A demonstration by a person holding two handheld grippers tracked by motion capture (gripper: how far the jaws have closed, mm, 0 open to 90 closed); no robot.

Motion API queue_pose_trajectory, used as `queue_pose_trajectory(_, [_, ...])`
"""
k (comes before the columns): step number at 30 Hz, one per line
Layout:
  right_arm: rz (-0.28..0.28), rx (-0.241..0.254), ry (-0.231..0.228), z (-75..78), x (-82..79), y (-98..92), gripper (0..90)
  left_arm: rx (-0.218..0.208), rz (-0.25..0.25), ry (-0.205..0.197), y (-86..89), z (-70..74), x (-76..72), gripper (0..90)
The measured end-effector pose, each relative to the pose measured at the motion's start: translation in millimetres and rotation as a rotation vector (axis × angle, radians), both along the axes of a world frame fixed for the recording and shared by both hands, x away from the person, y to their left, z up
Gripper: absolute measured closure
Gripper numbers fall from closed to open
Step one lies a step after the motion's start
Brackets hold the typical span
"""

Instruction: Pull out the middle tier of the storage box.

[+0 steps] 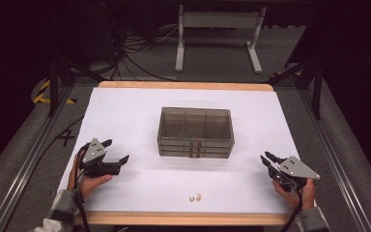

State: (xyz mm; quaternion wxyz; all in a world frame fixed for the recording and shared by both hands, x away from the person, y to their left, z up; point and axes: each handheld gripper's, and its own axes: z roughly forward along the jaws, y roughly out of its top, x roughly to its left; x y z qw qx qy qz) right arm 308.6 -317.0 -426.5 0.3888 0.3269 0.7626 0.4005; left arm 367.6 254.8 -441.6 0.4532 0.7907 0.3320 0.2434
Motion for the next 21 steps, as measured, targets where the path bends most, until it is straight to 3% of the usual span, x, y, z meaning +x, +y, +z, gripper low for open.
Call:
queue_pose_trajectory(6, [0.063, -0.024, -0.055, 11.5, -6.8, 26.4, 68.1, -0.026, -0.05, -0.032, -12.5, 15.1, 7.2, 18.9])
queue_pose_trajectory(11, [0.116, -0.092, -0.104, 17.7, -10.6, 58.3, 67.4, -0.006, -0.121, -0.055, -33.0, 27.8, 16.5, 37.8])
queue_pose_trajectory(15, [0.156, -0.155, -0.125, 16.0, -7.7, 88.0, 66.2, -0.023, -0.159, -0.081, -48.5, 37.2, 23.6, 53.8])
queue_pose_trajectory(21, [0.217, -0.186, -0.125, 12.0, -0.4, 122.6, 67.5, -0.054, -0.203, -0.125, -60.7, 49.3, 27.2, 63.2])
